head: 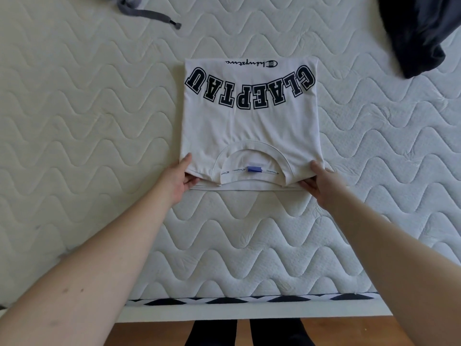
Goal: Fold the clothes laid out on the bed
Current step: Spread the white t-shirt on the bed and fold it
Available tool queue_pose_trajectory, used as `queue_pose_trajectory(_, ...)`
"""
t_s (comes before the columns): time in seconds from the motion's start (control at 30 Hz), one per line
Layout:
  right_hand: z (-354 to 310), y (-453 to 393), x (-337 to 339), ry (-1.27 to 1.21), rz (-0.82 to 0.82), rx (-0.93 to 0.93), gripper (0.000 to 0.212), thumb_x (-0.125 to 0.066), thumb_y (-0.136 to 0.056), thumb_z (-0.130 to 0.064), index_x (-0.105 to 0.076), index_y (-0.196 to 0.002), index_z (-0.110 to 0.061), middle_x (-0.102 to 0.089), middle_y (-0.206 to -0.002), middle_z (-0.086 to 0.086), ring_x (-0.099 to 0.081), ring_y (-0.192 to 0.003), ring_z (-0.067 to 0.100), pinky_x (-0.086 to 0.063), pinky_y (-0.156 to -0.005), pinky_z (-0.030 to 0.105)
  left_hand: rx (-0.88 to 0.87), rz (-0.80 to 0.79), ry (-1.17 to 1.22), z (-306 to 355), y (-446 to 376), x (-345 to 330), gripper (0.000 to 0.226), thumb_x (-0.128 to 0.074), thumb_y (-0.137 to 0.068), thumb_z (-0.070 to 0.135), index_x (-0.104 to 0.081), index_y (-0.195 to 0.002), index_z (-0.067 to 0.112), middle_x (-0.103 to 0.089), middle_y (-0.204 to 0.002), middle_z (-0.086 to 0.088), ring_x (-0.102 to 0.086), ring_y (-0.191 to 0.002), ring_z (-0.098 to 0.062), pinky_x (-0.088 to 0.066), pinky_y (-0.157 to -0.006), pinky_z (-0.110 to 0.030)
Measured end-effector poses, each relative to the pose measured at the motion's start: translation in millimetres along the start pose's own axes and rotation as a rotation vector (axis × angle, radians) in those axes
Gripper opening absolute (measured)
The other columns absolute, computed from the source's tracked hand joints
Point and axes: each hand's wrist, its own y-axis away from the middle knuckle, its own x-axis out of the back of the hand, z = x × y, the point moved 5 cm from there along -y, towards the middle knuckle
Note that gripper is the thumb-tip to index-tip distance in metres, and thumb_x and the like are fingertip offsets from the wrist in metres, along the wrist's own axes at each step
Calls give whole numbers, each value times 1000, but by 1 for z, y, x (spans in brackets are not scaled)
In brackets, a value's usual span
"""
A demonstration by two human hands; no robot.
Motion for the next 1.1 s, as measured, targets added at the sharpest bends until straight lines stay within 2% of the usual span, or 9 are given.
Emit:
queue_pose_trajectory(0.2, -7, 9, 9, 445, 146, 218, 27, -68, -89, -37, -65, -89, -10, -73, -76, 8, -72, -62, 21, -55, -54, 31, 71, -40, -31, 0, 2, 0, 5, -62, -95, 21, -62, -98, 18, -69, -95, 1, -66, -81, -12, -57, -59, -22)
queue_pose_trajectory(0.37, 2, 26, 16, 563, 282, 197, 45, -55, -94, -51, -66, -84, -9, -70, -65, 3, -68, -53, 15, -50, -49, 29, 177, -88, -65, -7, 5, 6, 18, -55, -98, 31, -61, -100, 14, -74, -84, -3, -73, -68, -15, -60, -58, -27)
queue_pose_trajectory(0.43, 10, 35, 15, 572, 315, 181, 53, -49, -95, -56, -66, -77, -9, -68, -57, 2, -65, -46, 13, -46, -47, 28, 52, 33, -156, -5, -1, 10, 22, -59, -97, 33, -61, -102, 11, -71, -90, -5, -72, -66, -16, -59, -58, -26)
queue_pose_trajectory(0.53, 23, 47, 4, 603, 287, 184, 54, -46, -96, -53, -67, -74, -8, -64, -49, 0, -61, -41, 11, -43, -45, 26, -260, 304, -327, 12, -4, 20, 25, -70, -88, 33, -64, -101, 13, -70, -100, -6, -70, -85, -24, -59, -80, -39)
queue_pose_trajectory(0.6, 35, 54, -9, 575, 210, 188, 49, -48, -98, -46, -68, -77, -6, -65, -51, 1, -61, -42, 11, -44, -40, 24, -340, 311, -421, 17, -3, 18, 30, -74, -85, 30, -66, -105, 9, -71, -103, -5, -69, -94, -24, -56, -87, -39)
queue_pose_trajectory(0.67, 46, 58, -25, 482, 123, 176, 40, -52, -98, -40, -69, -84, -7, -70, -62, 2, -65, -49, 15, -46, -43, 25, -259, 159, -318, 13, -7, 10, 30, -73, -87, 21, -65, -112, 7, -71, -107, -8, -69, -95, -22, -58, -83, -36)
queue_pose_trajectory(0.77, 57, 59, -37, 317, 158, 117, 33, -59, -96, -39, -67, -87, -9, -74, -71, 4, -72, -60, 20, -51, -47, 27, -48, -82, -81, 3, 1, -7, 28, -68, -91, 15, -59, -116, 9, -69, -108, -7, -69, -86, -13, -58, -65, -25)
queue_pose_trajectory(0.93, 58, 55, -38, 200, 235, 76, 36, -65, -91, -41, -64, -88, -5, -73, -74, 8, -73, -65, 22, -54, -51, 28, 56, -24, 83, -9, 3, -6, 21, -58, -98, 15, -53, -118, 11, -63, -115, -9, -66, -96, -23, -53, -86, -37)
queue_pose_trajectory(1.1, 53, 56, -30, 259, 265, 93, 24, -63, -94, -29, -66, -86, -6, -71, -68, 5, -69, -54, 13, -50, -46, 24, 155, 2, 113, -17, 8, -4, 20, -55, -100, 18, -50, -116, 8, -66, -97, -7, -68, -76, -21, -60, -56, -31)
